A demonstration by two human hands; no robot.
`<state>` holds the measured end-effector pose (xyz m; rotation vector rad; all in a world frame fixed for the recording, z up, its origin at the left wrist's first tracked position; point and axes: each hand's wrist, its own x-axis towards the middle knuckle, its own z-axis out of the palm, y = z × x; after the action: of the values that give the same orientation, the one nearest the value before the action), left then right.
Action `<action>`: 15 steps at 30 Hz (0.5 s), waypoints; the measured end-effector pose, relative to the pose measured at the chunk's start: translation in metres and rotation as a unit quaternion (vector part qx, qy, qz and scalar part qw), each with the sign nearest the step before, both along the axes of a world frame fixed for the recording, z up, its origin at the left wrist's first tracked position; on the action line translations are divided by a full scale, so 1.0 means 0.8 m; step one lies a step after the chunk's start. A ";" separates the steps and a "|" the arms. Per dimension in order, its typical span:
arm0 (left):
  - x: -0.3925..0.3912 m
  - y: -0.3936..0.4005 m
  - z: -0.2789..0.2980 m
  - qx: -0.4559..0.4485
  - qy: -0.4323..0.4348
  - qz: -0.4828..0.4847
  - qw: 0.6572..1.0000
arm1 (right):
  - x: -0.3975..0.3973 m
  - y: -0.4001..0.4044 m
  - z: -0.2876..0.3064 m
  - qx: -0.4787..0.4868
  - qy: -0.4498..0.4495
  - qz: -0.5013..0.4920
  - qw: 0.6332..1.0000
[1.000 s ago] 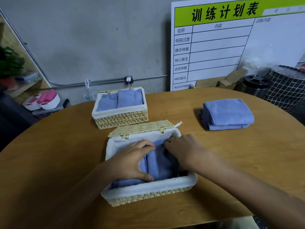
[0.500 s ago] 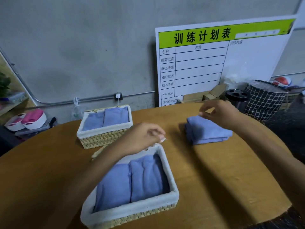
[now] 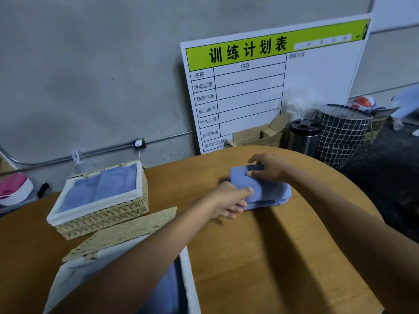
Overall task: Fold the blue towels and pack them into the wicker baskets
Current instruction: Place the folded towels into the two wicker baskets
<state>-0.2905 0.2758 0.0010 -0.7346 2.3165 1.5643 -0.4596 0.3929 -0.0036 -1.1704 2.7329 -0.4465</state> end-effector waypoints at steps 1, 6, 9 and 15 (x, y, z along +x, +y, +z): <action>-0.002 -0.005 -0.003 0.017 0.006 0.016 1.000 | -0.006 0.000 -0.003 -0.004 0.005 -0.012 1.000; -0.010 -0.011 -0.023 0.147 0.068 0.158 0.974 | -0.011 0.007 -0.010 -0.018 -0.023 -0.074 0.997; -0.022 -0.008 -0.032 0.261 0.127 0.269 0.918 | -0.004 0.016 -0.014 -0.062 -0.058 -0.100 0.991; -0.043 0.016 -0.032 0.365 0.129 0.318 0.866 | 0.020 0.027 -0.025 -0.133 -0.126 -0.143 0.973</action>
<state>-0.3246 0.2888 -0.0248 -1.1728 1.4112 2.7265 -0.4439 0.4148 -0.0234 -0.7027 2.6764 -0.9525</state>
